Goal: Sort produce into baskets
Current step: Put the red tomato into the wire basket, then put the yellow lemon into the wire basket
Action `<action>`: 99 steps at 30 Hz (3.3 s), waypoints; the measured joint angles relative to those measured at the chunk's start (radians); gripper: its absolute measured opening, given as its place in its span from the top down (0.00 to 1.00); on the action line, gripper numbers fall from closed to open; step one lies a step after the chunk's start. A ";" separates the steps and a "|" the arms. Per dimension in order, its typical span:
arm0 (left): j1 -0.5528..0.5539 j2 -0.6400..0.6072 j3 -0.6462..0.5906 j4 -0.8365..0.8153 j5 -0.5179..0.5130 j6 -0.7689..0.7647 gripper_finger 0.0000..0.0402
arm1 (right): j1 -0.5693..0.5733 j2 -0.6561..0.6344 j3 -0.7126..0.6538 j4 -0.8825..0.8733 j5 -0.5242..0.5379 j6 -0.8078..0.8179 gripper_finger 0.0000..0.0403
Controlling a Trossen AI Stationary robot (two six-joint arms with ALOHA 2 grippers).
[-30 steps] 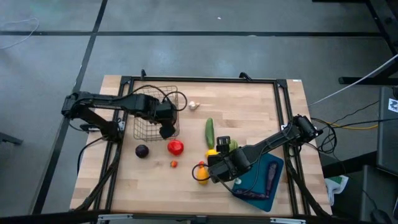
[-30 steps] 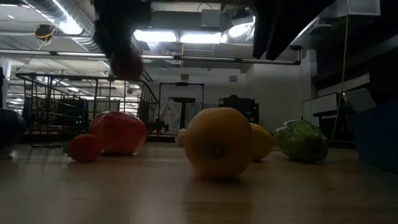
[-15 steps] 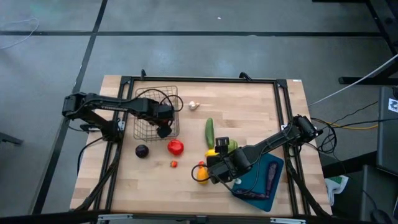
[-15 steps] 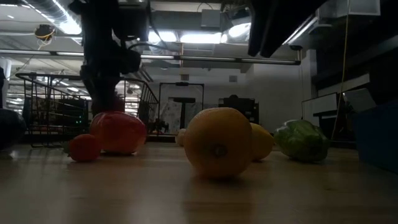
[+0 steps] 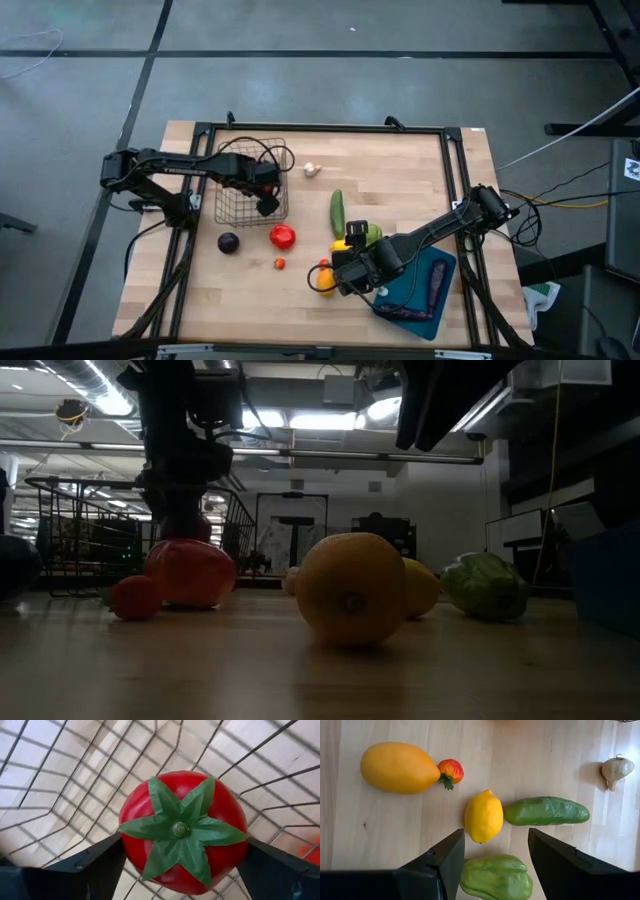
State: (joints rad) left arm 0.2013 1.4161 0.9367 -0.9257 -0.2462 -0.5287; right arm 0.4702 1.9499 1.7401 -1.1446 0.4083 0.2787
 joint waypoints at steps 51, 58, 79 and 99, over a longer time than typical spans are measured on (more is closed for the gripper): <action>0.004 0.002 -0.001 -0.001 0.026 0.076 0.02 | -0.189 0.243 0.003 0.046 -0.183 -0.154 0.47; 0.002 0.002 -0.001 -0.001 0.026 0.041 0.02 | -0.189 0.244 0.003 0.042 -0.176 -0.155 0.58; 0.002 -0.202 -0.001 -0.003 0.089 -0.009 0.02 | -0.199 0.252 0.178 -0.019 -0.170 -0.208 0.66; -0.031 -0.558 0.000 -0.006 0.087 -0.075 0.02 | -0.372 0.249 0.410 0.367 -0.178 -0.269 0.65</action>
State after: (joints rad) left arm 0.1707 0.8579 0.9367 -0.9318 -0.1593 -0.6033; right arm 0.0977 2.1986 2.1502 -0.7779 0.2304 0.0093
